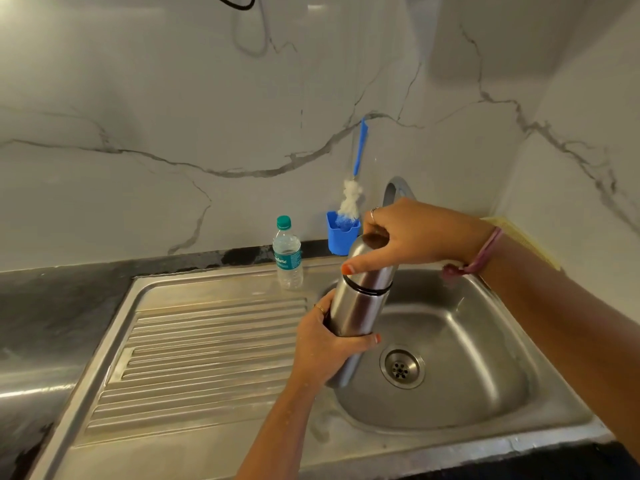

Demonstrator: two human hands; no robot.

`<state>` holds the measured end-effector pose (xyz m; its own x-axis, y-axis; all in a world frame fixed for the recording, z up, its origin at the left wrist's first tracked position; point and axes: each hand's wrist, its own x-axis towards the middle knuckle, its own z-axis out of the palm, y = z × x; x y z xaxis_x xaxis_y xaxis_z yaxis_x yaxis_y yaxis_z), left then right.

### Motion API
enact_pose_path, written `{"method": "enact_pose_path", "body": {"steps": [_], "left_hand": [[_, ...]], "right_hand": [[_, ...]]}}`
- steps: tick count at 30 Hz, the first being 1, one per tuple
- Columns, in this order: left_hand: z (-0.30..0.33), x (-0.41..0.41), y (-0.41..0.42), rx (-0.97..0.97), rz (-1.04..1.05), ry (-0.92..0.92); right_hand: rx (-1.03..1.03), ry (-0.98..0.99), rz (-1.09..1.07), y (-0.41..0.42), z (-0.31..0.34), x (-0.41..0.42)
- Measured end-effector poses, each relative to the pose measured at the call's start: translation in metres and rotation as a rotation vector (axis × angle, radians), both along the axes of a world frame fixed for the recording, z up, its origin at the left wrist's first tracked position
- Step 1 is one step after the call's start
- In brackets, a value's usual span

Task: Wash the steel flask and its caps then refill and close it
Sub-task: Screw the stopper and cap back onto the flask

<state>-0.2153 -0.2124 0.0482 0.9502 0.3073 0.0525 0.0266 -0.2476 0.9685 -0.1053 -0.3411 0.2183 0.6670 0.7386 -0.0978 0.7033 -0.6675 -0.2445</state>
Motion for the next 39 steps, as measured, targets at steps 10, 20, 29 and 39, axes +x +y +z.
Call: {"method": "enact_pose_path", "body": {"steps": [10, 20, 29, 39], "left_hand": [[-0.009, 0.003, -0.003, 0.018, -0.002, -0.005], [-0.015, 0.006, -0.001, -0.003, -0.003, 0.016], [-0.017, 0.009, 0.003, 0.009, 0.014, 0.027], [-0.017, 0.011, 0.007, 0.055, -0.003, 0.023]], "right_hand": [[-0.097, 0.342, 0.213, -0.024, 0.024, 0.019], [-0.179, -0.033, 0.006, -0.007, 0.001, 0.016], [-0.199, 0.027, 0.129, -0.005, 0.0, 0.022], [-0.129, 0.084, 0.283, -0.003, 0.0, 0.024]]}}
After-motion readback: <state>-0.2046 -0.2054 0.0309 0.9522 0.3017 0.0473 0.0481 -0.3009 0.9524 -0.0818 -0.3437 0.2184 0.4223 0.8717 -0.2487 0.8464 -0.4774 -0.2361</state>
